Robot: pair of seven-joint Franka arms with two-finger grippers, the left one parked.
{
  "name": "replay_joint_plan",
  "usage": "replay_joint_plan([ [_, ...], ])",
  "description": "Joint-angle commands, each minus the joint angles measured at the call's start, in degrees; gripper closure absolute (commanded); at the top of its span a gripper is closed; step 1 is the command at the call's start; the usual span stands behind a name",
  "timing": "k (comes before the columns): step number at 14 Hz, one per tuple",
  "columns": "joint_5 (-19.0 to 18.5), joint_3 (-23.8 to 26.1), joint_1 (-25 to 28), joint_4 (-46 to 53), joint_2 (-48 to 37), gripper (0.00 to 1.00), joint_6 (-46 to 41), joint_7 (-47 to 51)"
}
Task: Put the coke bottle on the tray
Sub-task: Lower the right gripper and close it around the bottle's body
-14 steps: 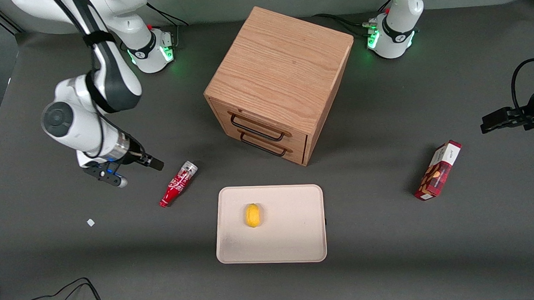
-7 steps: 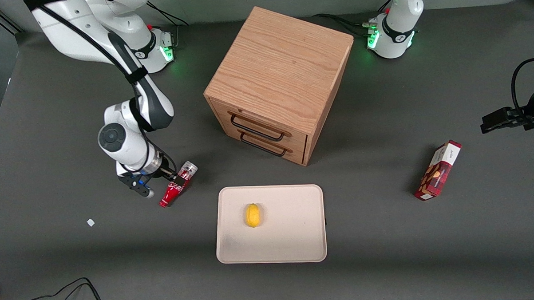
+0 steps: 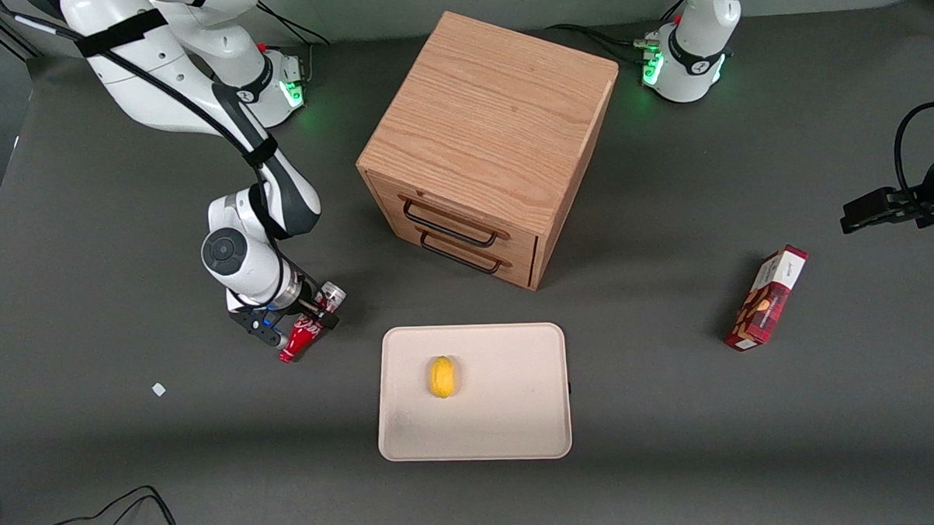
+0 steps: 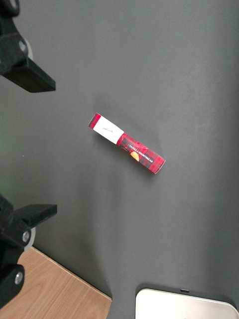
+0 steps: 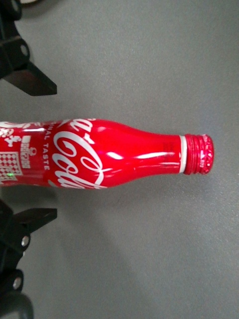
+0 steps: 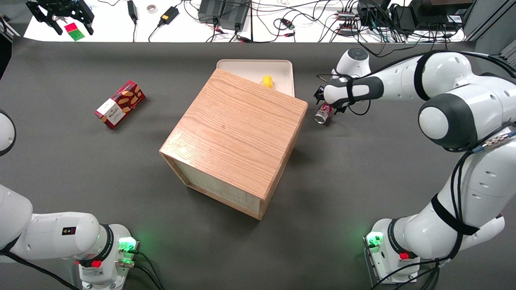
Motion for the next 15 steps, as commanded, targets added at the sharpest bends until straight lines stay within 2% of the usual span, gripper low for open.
replay_joint_plan([
  [1,-1.68,-0.21,0.29,0.25,0.92,0.0,1.54,2.19],
  [8,-1.68,-0.21,0.29,0.25,1.01,0.01,1.63,2.19],
  [9,-1.68,-0.21,0.29,0.25,1.01,0.05,1.63,2.19],
  [10,-1.68,-0.21,0.29,0.25,1.01,0.24,1.63,2.28],
  [11,-1.68,-0.21,0.29,0.25,0.84,0.76,1.54,2.37],
  [12,-1.77,-0.21,0.2,0.16,0.66,1.0,1.54,2.63],
  [15,-2.56,-0.21,0.2,0.16,0.75,1.0,1.54,2.72],
])
